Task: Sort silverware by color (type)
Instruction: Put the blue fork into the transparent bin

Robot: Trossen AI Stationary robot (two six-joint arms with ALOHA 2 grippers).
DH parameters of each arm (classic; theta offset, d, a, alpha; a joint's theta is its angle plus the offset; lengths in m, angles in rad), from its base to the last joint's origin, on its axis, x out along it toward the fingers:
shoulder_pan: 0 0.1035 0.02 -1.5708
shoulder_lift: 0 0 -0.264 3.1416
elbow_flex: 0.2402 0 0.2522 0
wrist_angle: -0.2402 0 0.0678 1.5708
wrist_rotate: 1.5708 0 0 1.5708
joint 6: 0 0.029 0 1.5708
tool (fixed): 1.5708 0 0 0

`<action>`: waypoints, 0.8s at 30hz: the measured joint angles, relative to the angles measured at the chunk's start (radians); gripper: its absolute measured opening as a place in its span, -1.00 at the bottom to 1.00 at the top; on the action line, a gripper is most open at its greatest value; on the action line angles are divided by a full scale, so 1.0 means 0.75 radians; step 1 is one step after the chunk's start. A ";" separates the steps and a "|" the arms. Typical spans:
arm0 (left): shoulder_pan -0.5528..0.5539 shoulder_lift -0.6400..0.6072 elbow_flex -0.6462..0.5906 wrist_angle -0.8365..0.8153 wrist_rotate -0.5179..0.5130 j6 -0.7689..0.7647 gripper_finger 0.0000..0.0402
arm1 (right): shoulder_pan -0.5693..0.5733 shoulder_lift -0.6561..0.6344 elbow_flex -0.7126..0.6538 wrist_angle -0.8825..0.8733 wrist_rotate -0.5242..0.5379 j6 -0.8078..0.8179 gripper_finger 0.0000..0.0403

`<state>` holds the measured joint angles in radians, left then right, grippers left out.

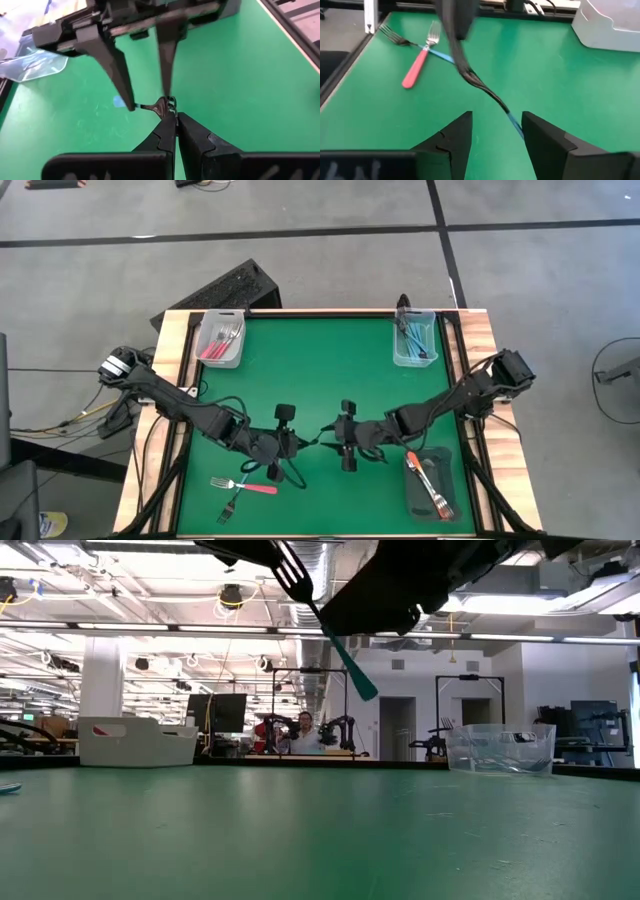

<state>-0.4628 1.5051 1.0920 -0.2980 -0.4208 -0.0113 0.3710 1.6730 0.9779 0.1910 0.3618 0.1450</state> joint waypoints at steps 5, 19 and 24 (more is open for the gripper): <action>0.018 0.000 0.000 0.041 0.071 0.022 -1.00 | -0.013 0.000 0.000 0.004 0.000 -0.017 -0.22; 0.072 -0.011 0.003 -0.060 -0.190 -0.179 -0.82 | -0.120 -0.014 0.107 -0.289 0.074 0.048 -0.88; 0.074 -0.028 -0.002 -0.226 -0.409 -0.315 -0.52 | -0.263 -0.103 0.134 -0.557 0.186 0.245 -0.91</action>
<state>-0.4069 1.4841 1.0908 -0.4673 -0.7274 -0.2476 0.1741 1.5958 1.0784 -0.2267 0.5013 0.3291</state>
